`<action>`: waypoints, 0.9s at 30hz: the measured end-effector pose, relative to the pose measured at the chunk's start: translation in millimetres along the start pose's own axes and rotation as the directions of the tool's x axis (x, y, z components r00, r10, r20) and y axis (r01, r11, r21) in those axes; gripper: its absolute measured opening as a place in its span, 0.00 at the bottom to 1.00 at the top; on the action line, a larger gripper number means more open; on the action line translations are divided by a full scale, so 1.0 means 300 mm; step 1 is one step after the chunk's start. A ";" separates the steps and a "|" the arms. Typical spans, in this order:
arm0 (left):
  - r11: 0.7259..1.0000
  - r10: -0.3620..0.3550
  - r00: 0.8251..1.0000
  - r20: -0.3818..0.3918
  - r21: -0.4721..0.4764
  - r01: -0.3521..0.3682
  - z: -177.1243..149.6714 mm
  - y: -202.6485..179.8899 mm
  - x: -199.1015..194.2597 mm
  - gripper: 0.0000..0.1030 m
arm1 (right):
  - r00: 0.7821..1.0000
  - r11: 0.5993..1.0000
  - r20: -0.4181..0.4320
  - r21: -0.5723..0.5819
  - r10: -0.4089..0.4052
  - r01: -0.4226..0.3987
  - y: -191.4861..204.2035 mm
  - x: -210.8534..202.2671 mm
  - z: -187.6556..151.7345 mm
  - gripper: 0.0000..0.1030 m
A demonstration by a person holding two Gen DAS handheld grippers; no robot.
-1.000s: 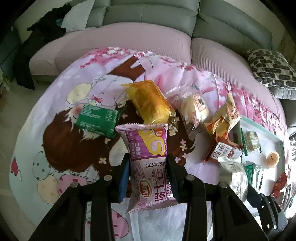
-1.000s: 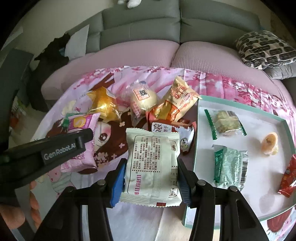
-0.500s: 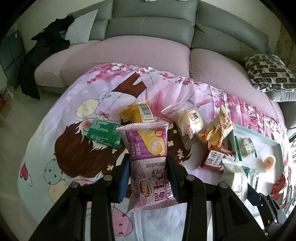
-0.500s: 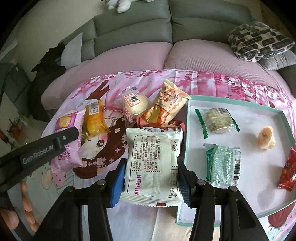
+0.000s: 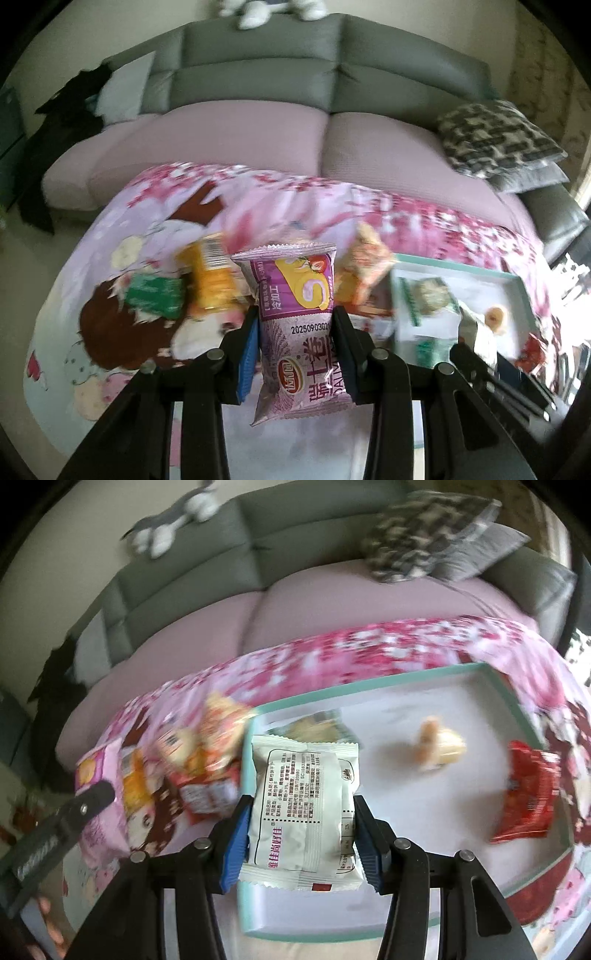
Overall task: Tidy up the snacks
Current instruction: 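Carry the pink packet and white bread packet over the tray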
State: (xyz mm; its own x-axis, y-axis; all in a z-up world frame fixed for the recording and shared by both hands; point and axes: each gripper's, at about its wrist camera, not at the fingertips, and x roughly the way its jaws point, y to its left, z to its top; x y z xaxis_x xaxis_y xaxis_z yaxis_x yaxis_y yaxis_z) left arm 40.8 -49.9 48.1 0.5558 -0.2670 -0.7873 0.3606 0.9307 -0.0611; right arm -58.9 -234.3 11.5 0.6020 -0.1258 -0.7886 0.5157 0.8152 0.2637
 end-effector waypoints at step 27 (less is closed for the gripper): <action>0.942 -0.042 0.986 -0.159 0.323 0.093 -0.149 -0.453 0.166 0.39 | 0.991 0.972 -0.057 0.194 -0.121 0.130 -0.320 0.006 0.005 0.54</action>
State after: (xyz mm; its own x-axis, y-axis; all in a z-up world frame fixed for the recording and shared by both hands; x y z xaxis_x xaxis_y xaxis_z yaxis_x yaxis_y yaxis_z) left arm -13.9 -178.6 -10.3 0.4136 -0.2631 -0.8716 0.6334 0.7709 0.0679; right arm -106.3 -313.8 -14.5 0.4993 -0.1912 -0.8451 0.6979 0.6667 0.2615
